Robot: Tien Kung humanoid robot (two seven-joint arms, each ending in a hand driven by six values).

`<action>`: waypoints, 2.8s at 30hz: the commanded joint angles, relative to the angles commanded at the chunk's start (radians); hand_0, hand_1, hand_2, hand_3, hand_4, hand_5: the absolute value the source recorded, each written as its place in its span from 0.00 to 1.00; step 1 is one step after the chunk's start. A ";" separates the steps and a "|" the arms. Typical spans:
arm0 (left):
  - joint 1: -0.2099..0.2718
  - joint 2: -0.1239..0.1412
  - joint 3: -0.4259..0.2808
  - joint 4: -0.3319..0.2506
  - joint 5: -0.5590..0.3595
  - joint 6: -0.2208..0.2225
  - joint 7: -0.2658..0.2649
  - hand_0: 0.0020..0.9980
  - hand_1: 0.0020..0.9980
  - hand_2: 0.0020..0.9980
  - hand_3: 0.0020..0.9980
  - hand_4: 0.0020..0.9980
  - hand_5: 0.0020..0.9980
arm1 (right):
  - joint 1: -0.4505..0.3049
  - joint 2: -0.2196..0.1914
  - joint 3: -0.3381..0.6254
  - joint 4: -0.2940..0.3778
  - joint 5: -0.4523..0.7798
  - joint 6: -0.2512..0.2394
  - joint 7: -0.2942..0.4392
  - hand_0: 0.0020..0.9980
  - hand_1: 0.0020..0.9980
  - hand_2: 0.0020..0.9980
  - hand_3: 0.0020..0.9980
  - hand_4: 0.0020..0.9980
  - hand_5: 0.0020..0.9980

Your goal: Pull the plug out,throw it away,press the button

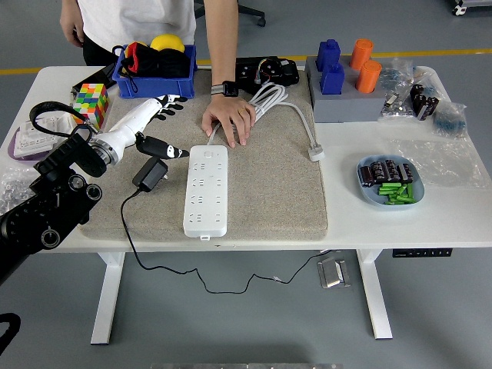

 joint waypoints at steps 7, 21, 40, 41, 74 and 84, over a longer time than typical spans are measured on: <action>-0.059 -0.018 0.091 0.043 -0.073 -0.044 0.054 0.02 0.02 0.12 0.65 0.00 0.00 | 0.003 -0.005 -0.005 -0.003 0.001 0.000 0.000 0.77 0.73 0.72 0.71 0.89 0.66; -0.124 -0.074 0.202 0.151 -0.124 -0.103 0.210 0.02 0.00 0.10 0.75 0.00 0.00 | 0.002 -0.011 -0.022 -0.003 0.005 0.000 0.000 0.77 0.73 0.72 0.71 0.89 0.66; -0.144 -0.103 0.270 0.181 -0.148 -0.109 0.224 0.02 0.00 0.10 0.78 0.00 0.00 | -0.004 -0.012 -0.024 -0.003 0.005 0.000 0.000 0.77 0.73 0.72 0.71 0.89 0.66; -0.146 -0.104 0.275 0.185 -0.150 -0.109 0.225 0.02 0.00 0.10 0.78 0.00 0.00 | -0.004 -0.012 -0.024 -0.003 0.005 0.000 0.000 0.77 0.73 0.72 0.71 0.89 0.66; -0.213 -0.103 0.433 0.212 -0.185 -0.111 0.234 0.02 0.00 0.10 0.77 0.00 0.00 | -0.006 -0.009 -0.017 -0.003 0.003 0.000 0.000 0.77 0.73 0.72 0.71 0.89 0.66; -0.164 -0.069 0.230 0.074 -0.087 -0.094 0.209 0.02 0.01 0.11 0.77 0.00 0.00 | -0.009 -0.006 -0.011 -0.003 0.001 0.000 0.000 0.77 0.73 0.72 0.71 0.89 0.66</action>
